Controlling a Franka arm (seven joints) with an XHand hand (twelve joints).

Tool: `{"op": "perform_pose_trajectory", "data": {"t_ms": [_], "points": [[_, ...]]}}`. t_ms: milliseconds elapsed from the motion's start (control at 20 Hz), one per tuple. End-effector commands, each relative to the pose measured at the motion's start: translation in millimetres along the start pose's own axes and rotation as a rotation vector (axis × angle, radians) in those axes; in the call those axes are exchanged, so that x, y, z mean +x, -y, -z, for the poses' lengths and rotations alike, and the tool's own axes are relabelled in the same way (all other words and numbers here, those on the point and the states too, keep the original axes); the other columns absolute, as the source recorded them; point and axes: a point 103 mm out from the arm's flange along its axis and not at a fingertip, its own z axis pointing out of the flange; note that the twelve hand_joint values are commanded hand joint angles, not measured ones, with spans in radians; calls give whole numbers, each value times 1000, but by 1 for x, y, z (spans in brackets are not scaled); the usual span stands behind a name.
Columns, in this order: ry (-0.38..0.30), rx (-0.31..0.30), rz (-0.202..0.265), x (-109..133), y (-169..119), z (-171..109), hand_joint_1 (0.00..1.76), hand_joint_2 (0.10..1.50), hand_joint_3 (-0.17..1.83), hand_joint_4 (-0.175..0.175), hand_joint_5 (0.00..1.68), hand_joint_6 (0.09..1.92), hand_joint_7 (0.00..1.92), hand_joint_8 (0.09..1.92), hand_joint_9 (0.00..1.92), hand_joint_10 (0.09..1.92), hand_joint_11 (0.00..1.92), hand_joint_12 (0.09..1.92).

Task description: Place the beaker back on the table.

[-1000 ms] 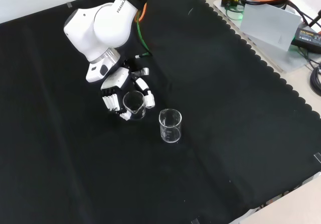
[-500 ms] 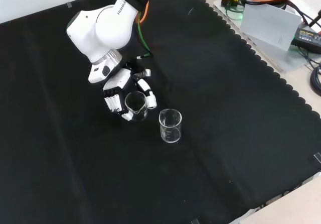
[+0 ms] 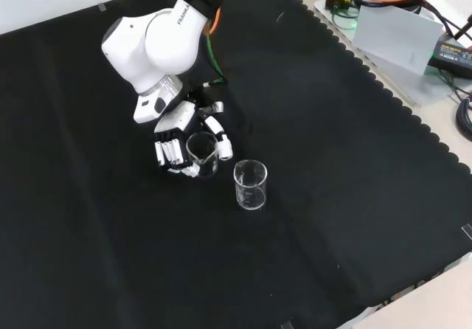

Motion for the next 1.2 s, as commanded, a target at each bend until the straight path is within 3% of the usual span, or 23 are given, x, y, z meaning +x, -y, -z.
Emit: {"op": "perform_pose_trajectory", "data": {"t_ms": [50,150,300,500,850,1200], "points": [[3,10,10,5,3,5,1078,554,764,-10,714,953,718,665,747,585,286,1297],[1,20,7,7,4,6,1049,516,781,-32,556,875,520,653,573,620,111,1355],[7,17,1,10,7,6,1017,499,752,-54,429,679,380,667,435,684,13,1358],[11,24,-4,15,9,10,983,501,701,-64,397,516,340,666,372,713,0,1303],[38,45,-28,25,9,22,962,508,667,-70,391,427,324,661,357,717,0,1290],[67,3,-43,36,15,41,950,515,647,-73,392,368,317,658,342,721,0,1280]]}}
